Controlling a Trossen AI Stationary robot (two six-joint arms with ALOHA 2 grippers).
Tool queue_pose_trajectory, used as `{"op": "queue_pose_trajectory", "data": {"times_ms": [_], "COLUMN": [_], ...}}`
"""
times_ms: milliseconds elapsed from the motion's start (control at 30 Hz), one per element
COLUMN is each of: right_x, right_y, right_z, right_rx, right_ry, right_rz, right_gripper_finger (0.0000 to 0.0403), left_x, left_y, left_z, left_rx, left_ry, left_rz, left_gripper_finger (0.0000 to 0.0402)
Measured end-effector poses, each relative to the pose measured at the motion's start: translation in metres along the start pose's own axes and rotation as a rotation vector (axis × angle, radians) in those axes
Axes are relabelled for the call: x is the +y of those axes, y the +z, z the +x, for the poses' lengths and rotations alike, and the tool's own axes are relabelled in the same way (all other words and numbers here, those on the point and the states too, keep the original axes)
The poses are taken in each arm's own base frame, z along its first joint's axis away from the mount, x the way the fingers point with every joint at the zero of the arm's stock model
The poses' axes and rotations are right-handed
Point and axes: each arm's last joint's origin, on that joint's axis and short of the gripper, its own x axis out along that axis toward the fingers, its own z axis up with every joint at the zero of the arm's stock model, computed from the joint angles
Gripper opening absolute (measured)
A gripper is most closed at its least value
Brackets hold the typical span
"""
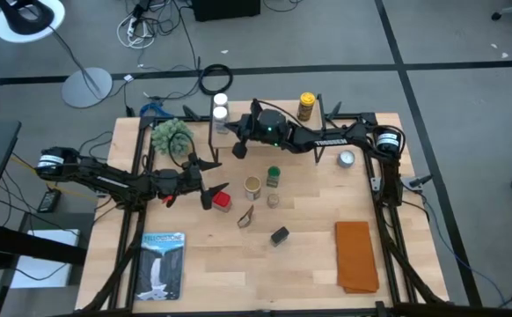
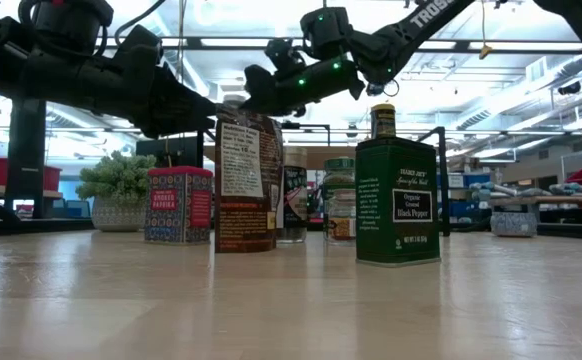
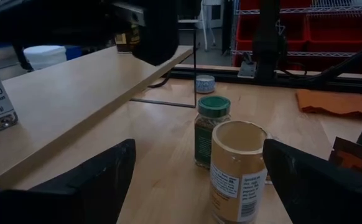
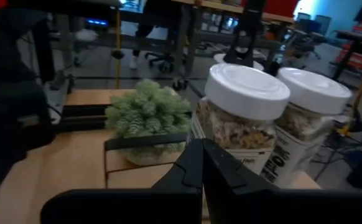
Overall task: Shelf spices
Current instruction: Put the white seasoning bottle on the shelf, then adjust the white seasoning bottles on the shelf
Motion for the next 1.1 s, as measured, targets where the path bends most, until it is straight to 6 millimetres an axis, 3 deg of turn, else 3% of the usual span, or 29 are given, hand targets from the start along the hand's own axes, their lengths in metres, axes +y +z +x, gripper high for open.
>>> {"op": "queue_pose_trajectory", "data": {"times_ms": [600,967,1100], "right_x": [-0.001,-0.050,-0.059], "right_y": [-0.006,0.000,0.004], "right_z": [-0.005,-0.001,0.004], "right_rx": [0.135,0.084,0.112], "right_ry": [-0.123,-0.180,-0.166], "right_rz": [-0.021,0.097,0.092], "right_gripper_finger": [0.0000,0.0000,0.0000], "left_x": [0.000,0.000,0.000], "left_y": [0.000,0.000,0.000], "left_z": [0.000,0.000,0.000], "left_rx": [0.002,0.001,0.002], "left_ry": [0.000,0.000,0.000], "left_rz": [0.001,0.001,0.004], "left_gripper_finger": [0.0357,0.0357,0.0357]}}
